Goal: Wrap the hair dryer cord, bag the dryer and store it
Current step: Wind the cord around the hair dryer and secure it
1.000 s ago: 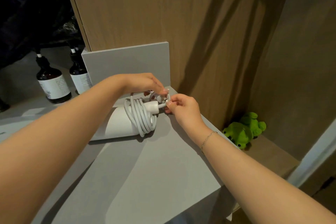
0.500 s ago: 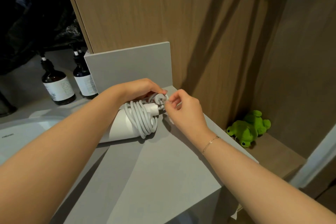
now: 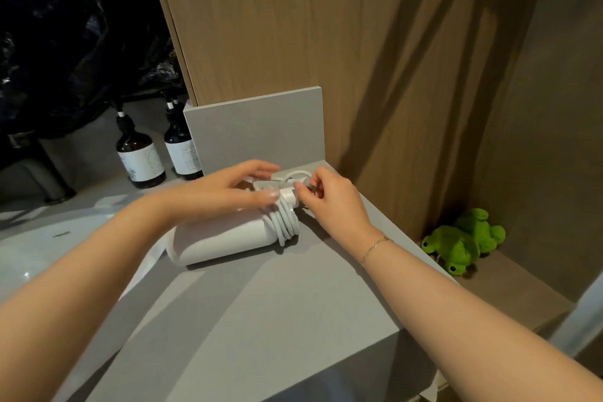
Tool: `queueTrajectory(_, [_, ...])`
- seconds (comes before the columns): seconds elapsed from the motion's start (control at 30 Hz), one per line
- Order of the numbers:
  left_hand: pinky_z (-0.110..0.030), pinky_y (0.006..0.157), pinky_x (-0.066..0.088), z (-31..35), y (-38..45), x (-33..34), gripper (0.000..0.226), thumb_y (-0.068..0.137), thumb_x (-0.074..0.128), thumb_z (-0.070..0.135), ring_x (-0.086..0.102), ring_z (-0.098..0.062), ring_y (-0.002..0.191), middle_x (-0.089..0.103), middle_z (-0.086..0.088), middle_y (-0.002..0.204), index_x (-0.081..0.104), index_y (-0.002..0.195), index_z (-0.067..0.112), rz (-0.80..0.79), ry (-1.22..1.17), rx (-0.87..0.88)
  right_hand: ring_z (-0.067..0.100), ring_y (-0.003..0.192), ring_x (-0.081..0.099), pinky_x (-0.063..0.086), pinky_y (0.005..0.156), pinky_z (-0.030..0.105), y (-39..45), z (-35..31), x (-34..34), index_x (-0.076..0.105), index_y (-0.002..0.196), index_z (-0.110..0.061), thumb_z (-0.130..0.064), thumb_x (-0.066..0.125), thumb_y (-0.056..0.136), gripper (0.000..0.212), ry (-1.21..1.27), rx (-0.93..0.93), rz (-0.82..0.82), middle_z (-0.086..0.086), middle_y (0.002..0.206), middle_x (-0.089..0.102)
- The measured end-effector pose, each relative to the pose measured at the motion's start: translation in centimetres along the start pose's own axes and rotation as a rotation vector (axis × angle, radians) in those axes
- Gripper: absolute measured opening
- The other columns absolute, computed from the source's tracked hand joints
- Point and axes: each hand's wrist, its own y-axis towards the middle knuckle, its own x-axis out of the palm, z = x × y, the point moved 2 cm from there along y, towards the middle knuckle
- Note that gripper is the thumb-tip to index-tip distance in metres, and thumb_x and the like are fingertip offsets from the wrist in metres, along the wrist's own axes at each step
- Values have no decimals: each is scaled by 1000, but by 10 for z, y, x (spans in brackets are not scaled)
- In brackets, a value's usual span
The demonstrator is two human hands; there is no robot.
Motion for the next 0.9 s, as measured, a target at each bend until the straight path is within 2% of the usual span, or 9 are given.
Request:
queueTrajectory(0.07, [-21, 94, 40, -9, -26, 6, 94, 52, 66, 84, 48, 0, 119, 41, 27, 138, 27, 135, 62, 35, 227, -37, 27, 69, 56, 52, 64, 49, 0, -1, 0, 52, 82, -8, -40, 57, 91, 34, 2, 8, -6, 8, 73, 59])
queueTrajectory(0.1, [-25, 93, 42, -12, -30, 10, 101, 49, 68, 83, 50, -4, 118, 43, 26, 135, 22, 137, 62, 93, 354, -46, 27, 69, 56, 52, 64, 49, -1, -1, 0, 52, 82, -8, -39, 57, 91, 33, 7, 12, -5, 8, 73, 59])
queueTrajectory(0.17, [-28, 85, 42, -10, -28, 17, 100, 54, 71, 77, 54, -10, 112, 51, 22, 129, 22, 139, 58, 205, 469, -66, 29, 69, 57, 52, 64, 50, -3, -2, -1, 52, 82, -6, -39, 58, 89, 34, 12, 28, 16, 9, 73, 60])
queueTrajectory(0.3, [-29, 80, 40, -7, -22, 19, 93, 61, 68, 76, 58, -15, 110, 58, 19, 129, 24, 140, 56, 250, 486, -89, 26, 62, 50, 47, 59, 44, -7, -3, -6, 49, 70, -7, -38, 60, 85, 36, -35, 86, 5, 9, 64, 54])
queueTrajectory(0.47, [-31, 81, 42, -6, -23, 22, 98, 59, 64, 81, 58, -18, 114, 58, 17, 133, 19, 142, 56, 259, 485, -107, 20, 53, 35, 30, 52, 36, -8, -3, -5, 35, 54, -13, -39, 55, 84, 44, -82, 90, -86, 6, 51, 37])
queueTrajectory(0.63, [-29, 78, 39, -6, -23, 23, 95, 62, 66, 77, 58, -18, 113, 60, 15, 130, 21, 143, 55, 291, 530, -126, 19, 55, 43, 36, 53, 33, -3, 0, -2, 49, 63, -10, -44, 54, 90, 44, -67, 85, -96, 1, 54, 47])
queueTrajectory(0.77, [-32, 80, 40, -9, -19, 25, 109, 63, 59, 83, 54, -24, 121, 56, 9, 139, 5, 152, 48, 318, 563, -212, 19, 53, 33, 28, 54, 34, -10, 1, -8, 41, 57, -11, -39, 51, 93, 47, 18, 81, -95, 8, 53, 37])
queueTrajectory(0.83, [-34, 85, 41, -12, -14, 21, 107, 65, 60, 81, 51, -24, 125, 53, 6, 141, 14, 153, 40, 326, 516, -280, 20, 54, 29, 26, 57, 34, -19, 6, -16, 40, 56, -12, -37, 53, 90, 44, 98, 142, -104, 9, 55, 31])
queueTrajectory(0.9, [-33, 83, 40, -13, -11, 17, 99, 65, 62, 80, 53, -24, 122, 57, 5, 136, 27, 148, 37, 337, 481, -300, 20, 54, 31, 27, 57, 35, -32, 10, -25, 44, 57, -12, -41, 53, 89, 43, 69, 154, -154, 10, 57, 33])
